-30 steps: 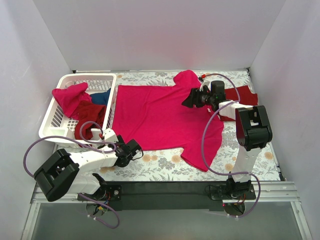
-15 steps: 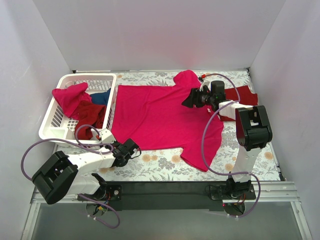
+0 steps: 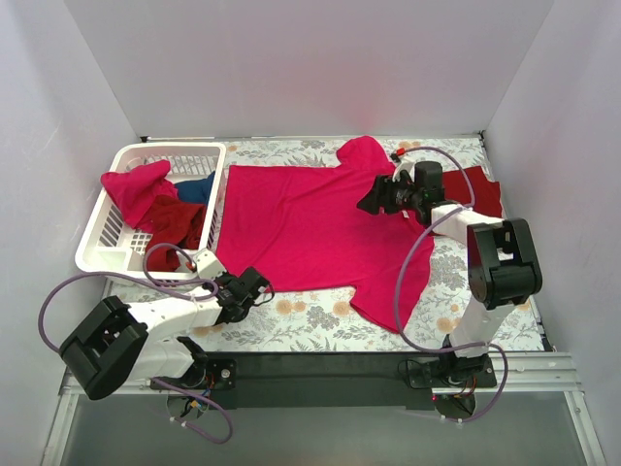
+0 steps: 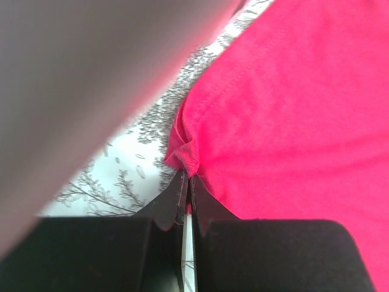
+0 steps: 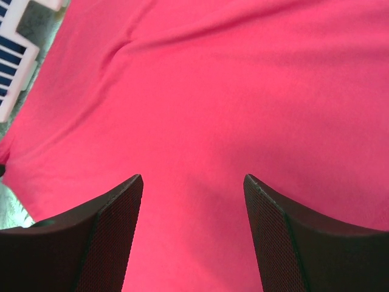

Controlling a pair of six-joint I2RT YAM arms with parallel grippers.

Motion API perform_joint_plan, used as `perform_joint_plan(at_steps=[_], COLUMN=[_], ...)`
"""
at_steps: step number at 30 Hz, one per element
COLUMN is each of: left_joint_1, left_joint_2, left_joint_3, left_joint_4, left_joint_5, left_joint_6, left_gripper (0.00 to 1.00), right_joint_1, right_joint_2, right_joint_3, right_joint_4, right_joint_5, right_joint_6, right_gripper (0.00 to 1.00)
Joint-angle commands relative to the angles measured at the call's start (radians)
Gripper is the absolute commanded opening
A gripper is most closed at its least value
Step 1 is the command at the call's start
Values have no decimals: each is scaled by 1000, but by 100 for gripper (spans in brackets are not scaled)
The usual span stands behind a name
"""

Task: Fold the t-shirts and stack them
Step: Flatten the tshirt out, then fold the tshirt

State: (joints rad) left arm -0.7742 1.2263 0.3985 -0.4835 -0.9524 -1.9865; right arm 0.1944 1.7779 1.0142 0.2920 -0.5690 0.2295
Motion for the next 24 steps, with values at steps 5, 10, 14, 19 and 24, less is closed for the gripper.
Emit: perform_joint_plan(at_steps=[5, 10, 14, 19, 24], left_joint_1=[4, 10, 56, 142, 176], left_joint_2=[-99, -131, -137, -191, -231], left_joint_3=[-15, -9, -20, -62, -70], left_joint_4=[144, 313, 393, 470, 432], left_joint_5=[1, 40, 87, 228, 238], left_joint_6=[-23, 213, 327, 409, 442], left_gripper=[0, 0, 0, 0, 0], right_joint_1=[79, 117, 178, 250, 350], right_joint_2=[-208, -406, -611, -800, -856], right_joint_3=[-88, -198, -302, -417, -460], right_joint_4=[-138, -262, -429, -597, -798], right_joint_5=[208, 407, 552, 636, 658], right_joint_6=[-36, -18, 28, 146, 270], right_gripper=[61, 61, 61, 60, 58])
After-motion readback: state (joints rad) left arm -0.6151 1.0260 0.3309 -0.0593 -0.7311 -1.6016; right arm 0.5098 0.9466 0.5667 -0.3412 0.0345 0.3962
